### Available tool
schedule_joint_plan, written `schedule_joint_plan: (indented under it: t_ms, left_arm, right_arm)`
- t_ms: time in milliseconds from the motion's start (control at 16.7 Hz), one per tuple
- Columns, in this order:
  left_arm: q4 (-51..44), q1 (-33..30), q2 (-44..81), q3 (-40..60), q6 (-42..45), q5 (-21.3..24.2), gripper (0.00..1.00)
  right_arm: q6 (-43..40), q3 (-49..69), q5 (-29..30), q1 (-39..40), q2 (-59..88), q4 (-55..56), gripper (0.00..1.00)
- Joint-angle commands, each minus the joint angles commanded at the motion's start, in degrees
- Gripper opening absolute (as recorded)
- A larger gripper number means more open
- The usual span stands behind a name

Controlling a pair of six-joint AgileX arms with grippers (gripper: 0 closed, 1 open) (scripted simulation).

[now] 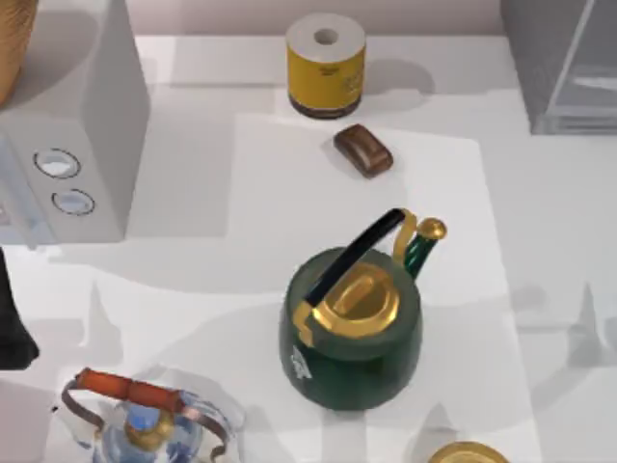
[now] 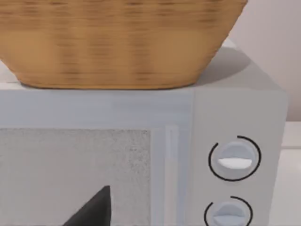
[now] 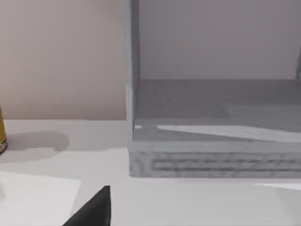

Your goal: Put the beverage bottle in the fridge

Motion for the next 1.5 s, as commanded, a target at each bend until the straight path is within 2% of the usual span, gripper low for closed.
schedule_joint_plan:
  t_ms: [240,480,660,1200,1320,1500]
  left_arm:
    - [0.0,0.0,0.0,0.0,0.0,0.0,1.0]
    - [0.0,0.0,0.0,0.0,0.0,0.0,1.0]
    - [0.0,0.0,0.0,0.0,0.0,0.0,1.0]
    - [0.0,0.0,0.0,0.0,0.0,0.0,1.0]
    - [0.0,0.0,0.0,0.0,0.0,0.0,1.0]
    - [0.0,0.0,0.0,0.0,0.0,0.0,1.0]
  right_arm:
    - [-1.82,1.29,-1.11,-1.78,1.84,-1.15,1.0]
    - [-12.58,7.91,-7.7,-11.08,12.64,-7.02,1.0]
    - [-26.83,14.7,-16.01,-20.27,26.41,-13.07,1.0]
    - [-81.46,32.21,-48.77,-42.84,75.68,-31.22,1.0]
    - [-89.85,34.31,-55.15,-45.63,84.59,-34.2,1.0]
    - [-97.94,36.24,-62.62,-48.38,93.7,-37.59,1.0]
